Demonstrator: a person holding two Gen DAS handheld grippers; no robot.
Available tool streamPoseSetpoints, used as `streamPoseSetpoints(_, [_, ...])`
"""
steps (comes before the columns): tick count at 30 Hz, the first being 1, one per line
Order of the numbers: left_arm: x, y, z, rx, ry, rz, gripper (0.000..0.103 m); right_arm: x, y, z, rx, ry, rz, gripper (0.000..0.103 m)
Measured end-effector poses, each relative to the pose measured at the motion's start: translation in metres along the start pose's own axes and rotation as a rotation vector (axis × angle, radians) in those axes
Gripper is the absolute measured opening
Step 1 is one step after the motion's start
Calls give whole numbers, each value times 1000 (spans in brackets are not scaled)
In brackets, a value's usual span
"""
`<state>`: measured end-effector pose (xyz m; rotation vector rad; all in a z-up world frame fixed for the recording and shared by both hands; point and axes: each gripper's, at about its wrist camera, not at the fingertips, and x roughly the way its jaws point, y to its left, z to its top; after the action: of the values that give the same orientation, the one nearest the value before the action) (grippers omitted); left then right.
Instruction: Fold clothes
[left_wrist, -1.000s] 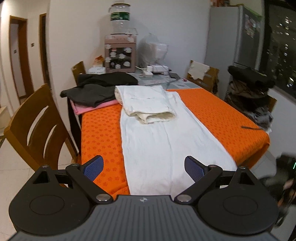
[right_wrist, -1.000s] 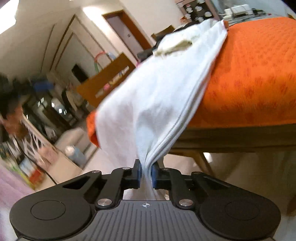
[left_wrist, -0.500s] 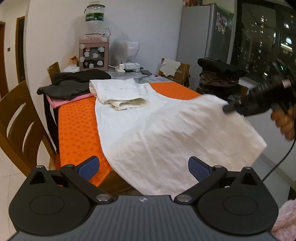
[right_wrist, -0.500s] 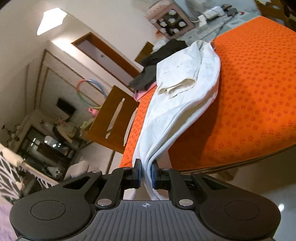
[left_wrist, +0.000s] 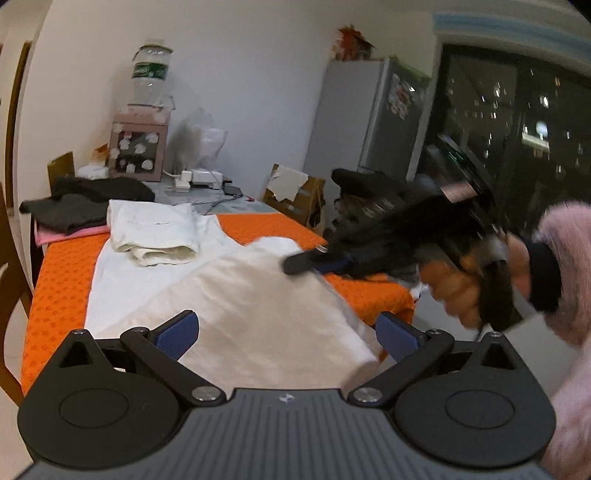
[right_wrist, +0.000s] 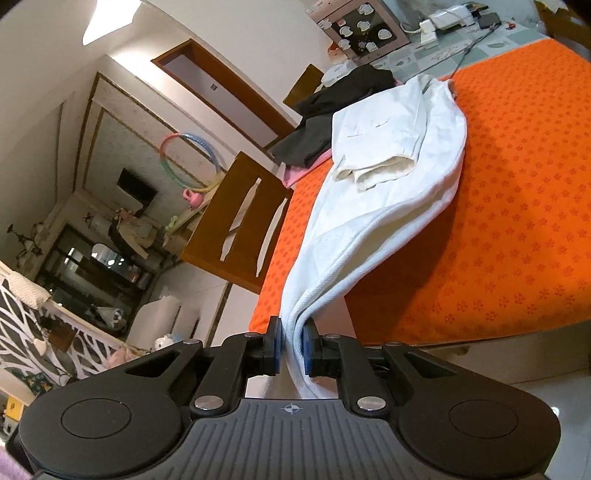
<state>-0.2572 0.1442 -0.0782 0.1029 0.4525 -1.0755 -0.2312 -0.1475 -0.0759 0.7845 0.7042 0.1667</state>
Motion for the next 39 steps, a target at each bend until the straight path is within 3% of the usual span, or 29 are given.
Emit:
streamPoseSetpoints(4, [13, -36, -22, 69, 42, 110, 103, -2, -4, 1, 2, 17, 31, 15])
streamPoseSetpoints(8, [37, -60, -42, 166, 21, 252, 103, -4, -10, 4, -11, 39, 64, 16])
streamPoseSetpoints(11, [56, -71, -50, 229, -6, 344, 99, -4, -15, 6, -26, 50, 81, 16])
streamPoseSetpoints(16, [70, -87, -39, 318, -102, 449, 86, -4, -24, 4, -39, 51, 115, 21])
streamPoseSetpoints(18, [72, -94, -37, 360, -124, 461, 82, -6, -31, 2, -21, 38, 126, 23])
streamPoseSetpoints(20, [73, -102, -37, 410, -126, 456, 65, -8, -38, 0, 8, 30, 135, 24])
streamPoseSetpoints(21, [74, -106, -37, 435, -123, 454, 49, -9, -43, -2, 26, 26, 138, 24])
streamPoseSetpoints(22, [74, -109, -37, 446, -119, 451, 27, -10, -47, -5, 43, 23, 140, 25])
streamPoseSetpoints(24, [72, -110, -36, 448, -110, 444, 11, -11, -56, -11, 86, 19, 149, 26])
streamPoseSetpoints(31, [62, -115, -36, 440, -59, 401, 5, -7, -87, -44, 236, -2, 207, 41])
streamPoseSetpoints(39, [55, -109, -58, 405, 48, 392, 5, -6, -108, -59, 440, -59, 321, 33])
